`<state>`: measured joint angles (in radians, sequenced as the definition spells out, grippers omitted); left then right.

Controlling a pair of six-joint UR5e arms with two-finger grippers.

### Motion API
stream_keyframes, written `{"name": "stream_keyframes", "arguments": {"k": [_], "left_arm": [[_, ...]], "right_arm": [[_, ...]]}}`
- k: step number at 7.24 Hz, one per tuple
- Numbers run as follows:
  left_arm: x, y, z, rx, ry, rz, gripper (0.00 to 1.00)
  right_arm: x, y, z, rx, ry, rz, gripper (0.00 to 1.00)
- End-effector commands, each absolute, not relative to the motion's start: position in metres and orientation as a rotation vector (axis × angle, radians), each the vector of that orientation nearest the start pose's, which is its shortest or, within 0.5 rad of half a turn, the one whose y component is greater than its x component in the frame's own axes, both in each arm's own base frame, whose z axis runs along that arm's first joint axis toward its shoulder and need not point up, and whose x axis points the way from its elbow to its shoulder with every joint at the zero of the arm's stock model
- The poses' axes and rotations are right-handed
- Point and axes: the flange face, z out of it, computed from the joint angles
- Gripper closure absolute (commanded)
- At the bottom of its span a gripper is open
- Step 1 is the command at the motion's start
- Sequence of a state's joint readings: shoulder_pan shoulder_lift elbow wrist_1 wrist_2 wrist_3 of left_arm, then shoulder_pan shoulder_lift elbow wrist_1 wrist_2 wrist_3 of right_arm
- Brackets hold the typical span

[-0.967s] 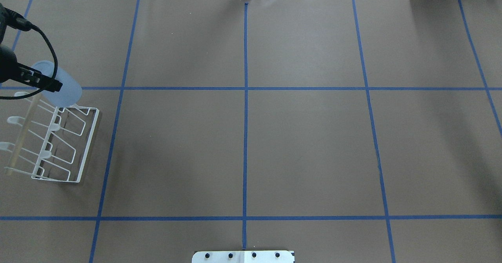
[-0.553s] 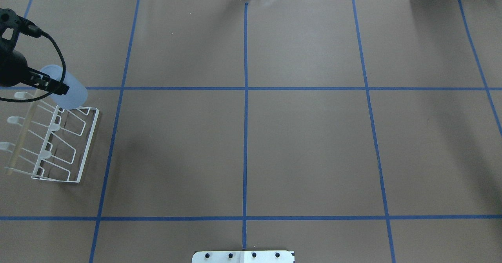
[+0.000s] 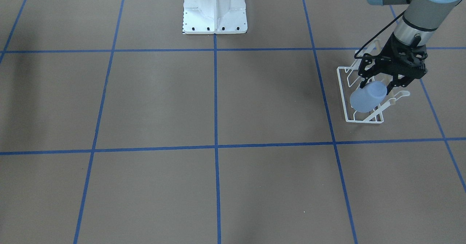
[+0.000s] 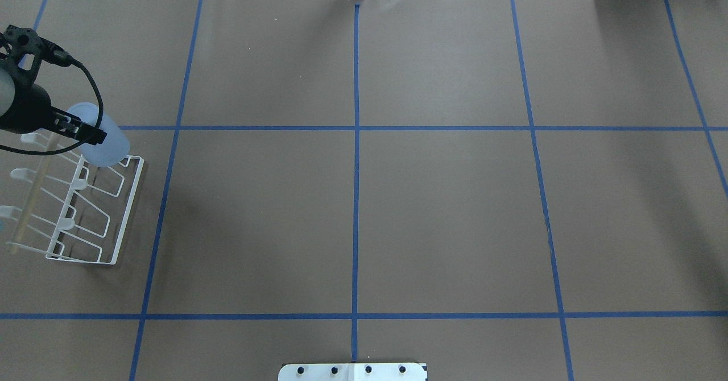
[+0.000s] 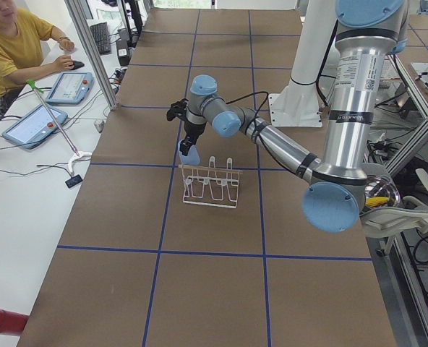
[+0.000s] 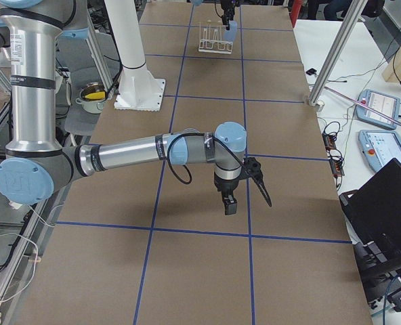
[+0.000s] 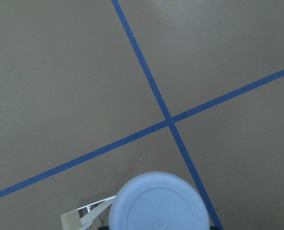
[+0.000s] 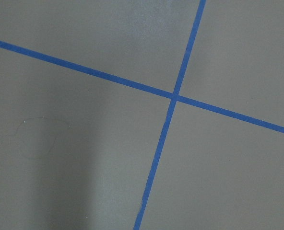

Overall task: Hang cup on cup holder
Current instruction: 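Lower the cup onto a rack peg with the left gripper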

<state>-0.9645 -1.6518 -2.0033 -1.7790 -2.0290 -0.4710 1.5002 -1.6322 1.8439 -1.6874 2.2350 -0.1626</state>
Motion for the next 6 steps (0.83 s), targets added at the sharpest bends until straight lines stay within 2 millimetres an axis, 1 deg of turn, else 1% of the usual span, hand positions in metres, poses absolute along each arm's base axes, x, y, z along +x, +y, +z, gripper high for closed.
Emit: {"name": "stream_keyframes", "arguments": {"k": [1,2,4,5,6], "left_arm": [[0.223,-0.464,0.402,0.37,0.739,0.305,1.0],[0.227,-0.465,0.407,0.377,0.737,0.31,1.0],[0.237,-0.473,0.43,0.391,0.748,0.318,1.0],[0.239,-0.476,0.437,0.402,0.756,0.32,0.81],[0.24,-0.476,0.436,0.403,0.759,0.323,0.44]], "right_arm": [[0.039,-0.468,0.572,0.124,-0.661,-0.256,0.0],[0.039,-0.468,0.573,0.122,-0.661,-0.256,0.0],[0.039,-0.468,0.573,0.122,-0.661,-0.256,0.0],[0.039,-0.468,0.573,0.122,-0.661,-0.256,0.0],[0.039,-0.469,0.572,0.124,-0.661,-0.256,0.0]]}}
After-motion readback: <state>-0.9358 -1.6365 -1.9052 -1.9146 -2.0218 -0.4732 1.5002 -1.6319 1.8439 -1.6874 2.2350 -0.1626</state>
